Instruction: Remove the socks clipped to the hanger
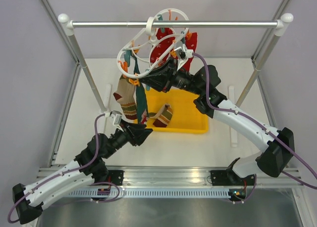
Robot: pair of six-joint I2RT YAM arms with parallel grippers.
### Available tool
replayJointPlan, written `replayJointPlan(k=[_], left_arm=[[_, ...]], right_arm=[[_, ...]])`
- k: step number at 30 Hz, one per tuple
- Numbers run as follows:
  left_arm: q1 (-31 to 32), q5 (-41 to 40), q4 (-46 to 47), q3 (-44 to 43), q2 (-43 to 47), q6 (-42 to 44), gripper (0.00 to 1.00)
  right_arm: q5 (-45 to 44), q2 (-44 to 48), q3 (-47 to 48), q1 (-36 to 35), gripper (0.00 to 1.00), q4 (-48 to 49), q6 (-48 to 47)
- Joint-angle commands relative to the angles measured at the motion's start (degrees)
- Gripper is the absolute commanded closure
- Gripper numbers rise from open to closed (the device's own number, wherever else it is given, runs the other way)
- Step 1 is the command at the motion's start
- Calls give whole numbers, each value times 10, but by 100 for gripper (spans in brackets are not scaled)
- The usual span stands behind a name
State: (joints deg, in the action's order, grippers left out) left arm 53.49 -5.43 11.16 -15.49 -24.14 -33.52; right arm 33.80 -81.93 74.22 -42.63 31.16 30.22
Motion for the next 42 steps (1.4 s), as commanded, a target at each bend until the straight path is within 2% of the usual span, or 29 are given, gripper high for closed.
replayJointPlan(k=[1, 3, 6, 15, 24, 30, 37, 40, 42], left_arm=[[4, -2, -34, -45, 23, 26, 41], [4, -11, -45, -67, 35, 32, 40], [4, -27, -61, -100, 44, 41, 29], [4, -73, -78, -176, 25, 68, 25], [3, -119, -86, -237, -36, 103, 13], [4, -136, -93, -277, -100, 113, 14], [3, -177, -98, -261, -127, 100, 19], [3, -181, -97, -258, -137, 99, 23], [3, -179, -96, -261, -142, 100, 30]], right_arm=[[7, -6, 21, -3, 96, 12, 1], [6, -7, 21, -3, 96, 11, 0], [4, -6, 22, -3, 96, 7, -2], [3, -2, 24, -3, 96, 3, -6], [-1, 0, 23, -3, 96, -3, -11], [-7, 2, 22, -3, 96, -7, -15], [-9, 12, 22, -3, 96, -18, -20], [-14, 18, 17, -3, 96, -22, -25], [-16, 21, 13, -3, 95, -22, -27]])
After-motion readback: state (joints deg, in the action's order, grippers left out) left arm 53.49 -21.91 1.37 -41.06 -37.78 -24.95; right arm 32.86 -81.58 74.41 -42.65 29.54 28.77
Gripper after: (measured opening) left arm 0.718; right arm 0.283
